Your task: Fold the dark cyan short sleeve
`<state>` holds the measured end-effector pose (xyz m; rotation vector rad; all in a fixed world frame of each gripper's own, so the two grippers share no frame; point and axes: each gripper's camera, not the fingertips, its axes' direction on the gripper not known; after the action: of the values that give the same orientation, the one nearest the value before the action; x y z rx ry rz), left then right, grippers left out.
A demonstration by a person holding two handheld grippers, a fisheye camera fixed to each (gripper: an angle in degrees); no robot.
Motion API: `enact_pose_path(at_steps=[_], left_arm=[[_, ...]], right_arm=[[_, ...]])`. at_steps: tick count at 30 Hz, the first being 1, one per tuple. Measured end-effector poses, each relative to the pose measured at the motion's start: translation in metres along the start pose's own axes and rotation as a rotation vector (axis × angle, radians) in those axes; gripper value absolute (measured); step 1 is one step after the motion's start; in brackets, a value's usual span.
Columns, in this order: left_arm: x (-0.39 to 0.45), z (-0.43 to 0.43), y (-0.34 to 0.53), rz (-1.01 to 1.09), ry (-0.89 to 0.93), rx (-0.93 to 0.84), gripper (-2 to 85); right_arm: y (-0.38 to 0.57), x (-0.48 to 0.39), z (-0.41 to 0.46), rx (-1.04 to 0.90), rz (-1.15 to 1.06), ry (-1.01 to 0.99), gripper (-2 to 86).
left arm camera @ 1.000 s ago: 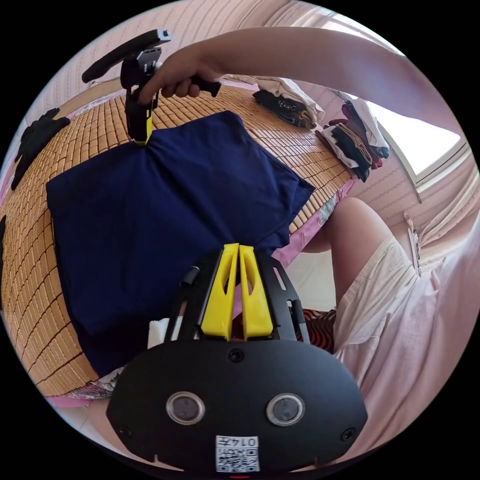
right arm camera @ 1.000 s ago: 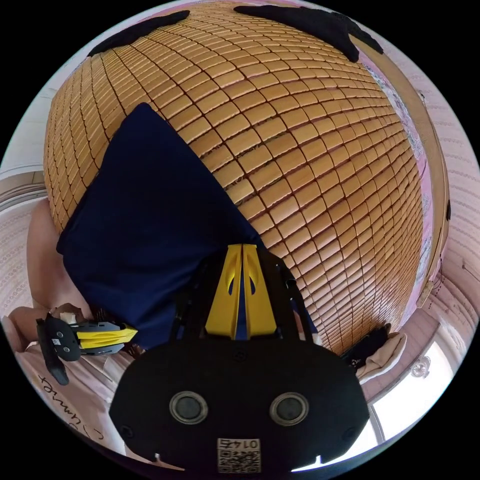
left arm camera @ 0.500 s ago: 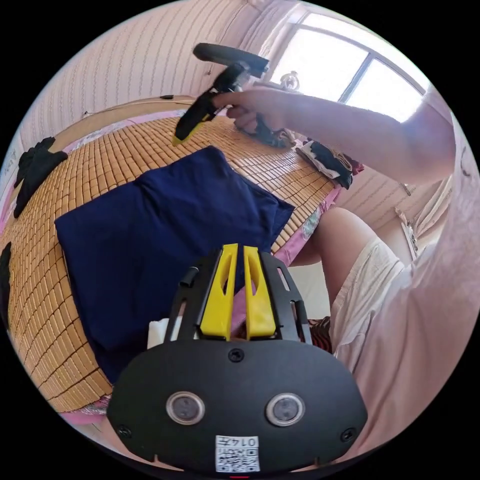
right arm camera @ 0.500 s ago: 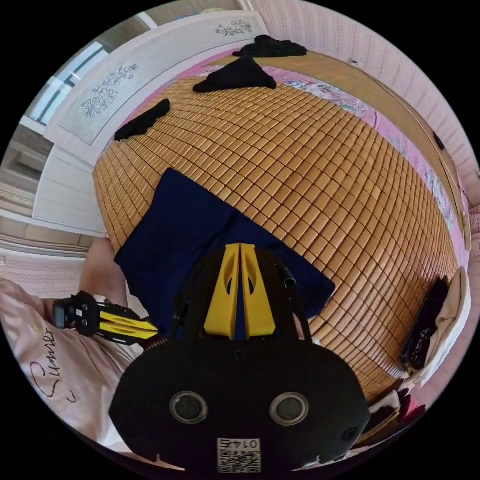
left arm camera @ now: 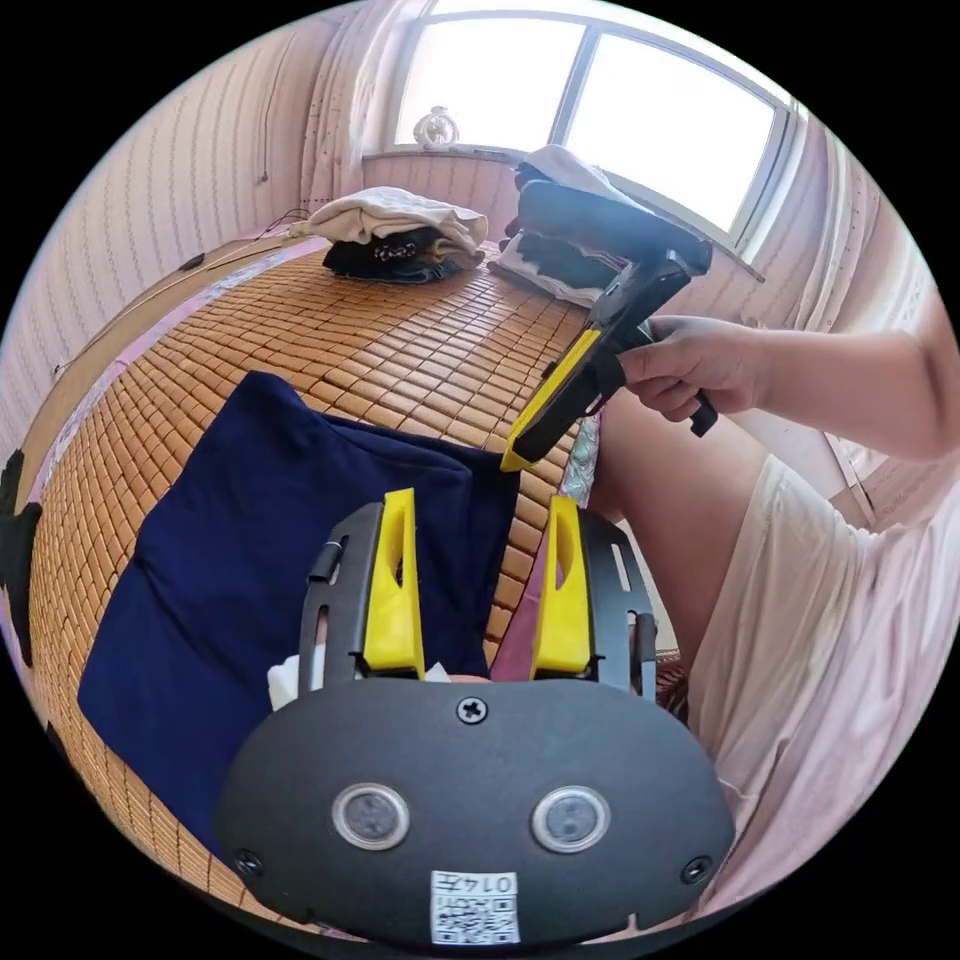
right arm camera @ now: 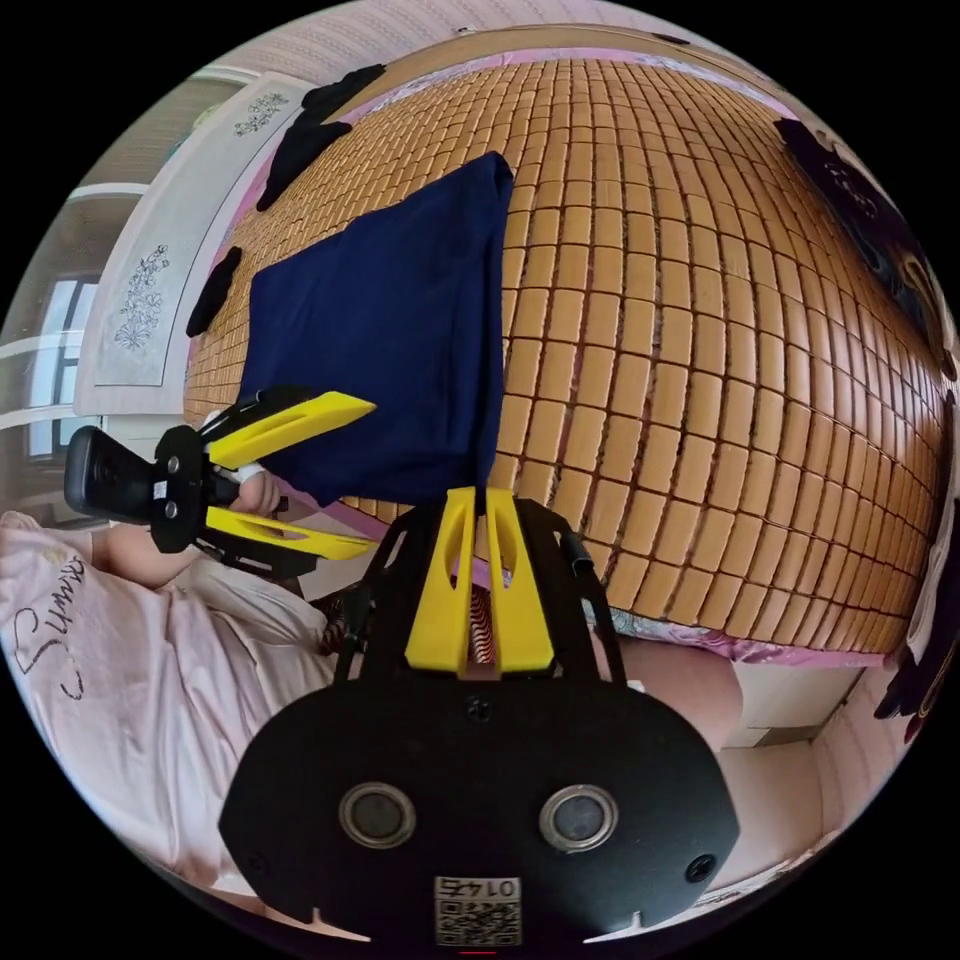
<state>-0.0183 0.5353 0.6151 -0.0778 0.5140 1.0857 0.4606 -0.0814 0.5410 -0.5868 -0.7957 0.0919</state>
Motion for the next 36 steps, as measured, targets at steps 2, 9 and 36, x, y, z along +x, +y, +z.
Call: enact_pose_path(at_steps=[2,9,36], left_arm=[[0.007,0.022,-0.011,0.027,-0.003,-0.035,18.9],[0.005,0.029,-0.028,-0.044,-0.077,-0.042,7.4],[0.003,-0.059,-0.05,0.001,0.237,0.257,1.5]], right_arm=[[0.012,0.018,-0.013,0.043,-0.014,-0.101,0.4],[0.042,0.062,-0.046,0.185,-0.08,-0.446,1.3],[0.136,0.213,-0.155,0.743,0.234,-0.569,1.2]])
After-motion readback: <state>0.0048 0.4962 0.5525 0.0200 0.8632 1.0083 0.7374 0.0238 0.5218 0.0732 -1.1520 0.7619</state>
